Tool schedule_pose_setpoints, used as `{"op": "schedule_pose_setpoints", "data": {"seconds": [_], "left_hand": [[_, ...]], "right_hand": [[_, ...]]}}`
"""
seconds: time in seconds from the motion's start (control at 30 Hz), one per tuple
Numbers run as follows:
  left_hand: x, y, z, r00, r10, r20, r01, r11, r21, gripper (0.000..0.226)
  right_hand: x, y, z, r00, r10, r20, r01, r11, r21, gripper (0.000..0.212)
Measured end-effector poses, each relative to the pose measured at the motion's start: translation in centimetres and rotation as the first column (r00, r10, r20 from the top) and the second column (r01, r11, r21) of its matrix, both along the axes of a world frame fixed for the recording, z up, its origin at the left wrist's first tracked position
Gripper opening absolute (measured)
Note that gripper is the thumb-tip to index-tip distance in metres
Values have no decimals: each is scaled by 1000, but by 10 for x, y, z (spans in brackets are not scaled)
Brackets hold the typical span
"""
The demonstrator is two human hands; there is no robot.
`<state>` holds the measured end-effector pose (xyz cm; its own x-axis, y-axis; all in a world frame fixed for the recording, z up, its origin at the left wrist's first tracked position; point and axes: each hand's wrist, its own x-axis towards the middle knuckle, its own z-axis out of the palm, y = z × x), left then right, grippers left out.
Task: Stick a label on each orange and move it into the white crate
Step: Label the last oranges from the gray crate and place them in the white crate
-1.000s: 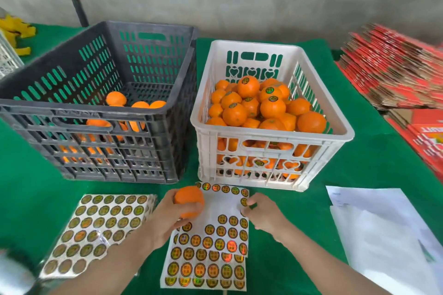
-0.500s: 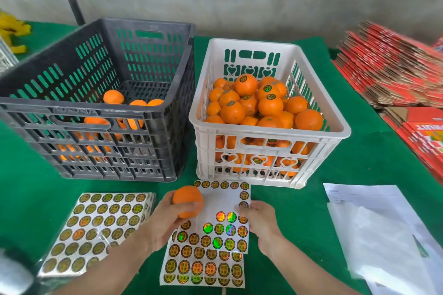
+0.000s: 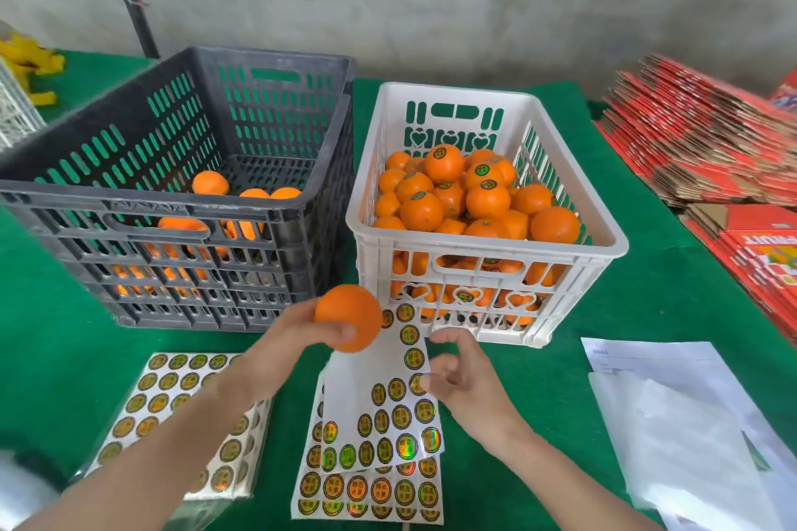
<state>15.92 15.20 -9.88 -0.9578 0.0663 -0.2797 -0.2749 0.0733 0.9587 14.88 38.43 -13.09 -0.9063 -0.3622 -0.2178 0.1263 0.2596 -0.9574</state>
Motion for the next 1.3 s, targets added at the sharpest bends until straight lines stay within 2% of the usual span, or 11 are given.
{"op": "schedule_pose_setpoints", "data": {"seconds": [0.1,0.2,0.33,0.47,0.6,0.83,1.0,1.17,1.3], "left_hand": [[-14,-1,24,970,-241,-32,240,970,-30,87],[-22,3,34,944,-331,18,331,941,-76,71],[-26,8,36,946,-323,33,324,941,-93,47],[-28,12,38,947,-318,32,320,937,-138,61],[-32,15,38,956,-285,69,293,945,-147,79],[-34,11,40,954,-238,180,245,970,-16,80],[-34,8,34,951,-206,232,193,978,81,78],[-33,5,28,949,-209,236,173,971,165,75],[-33,6,26,943,-228,243,197,970,145,75]], "right_hand": [[-2,-1,13,994,105,-21,-107,992,-66,38],[-2,-5,18,990,143,-9,-143,982,-124,35],[0,-13,14,1000,13,17,-10,986,-168,27],[0,-22,14,990,-136,35,140,977,-158,26],[1,-26,17,988,-154,2,153,978,-144,25],[3,-32,17,982,-182,-44,173,973,-154,24],[5,-36,14,982,-187,-26,181,971,-159,35],[5,-39,14,980,-191,63,199,963,-179,27],[4,-41,13,977,-190,93,203,968,-147,24]]}}
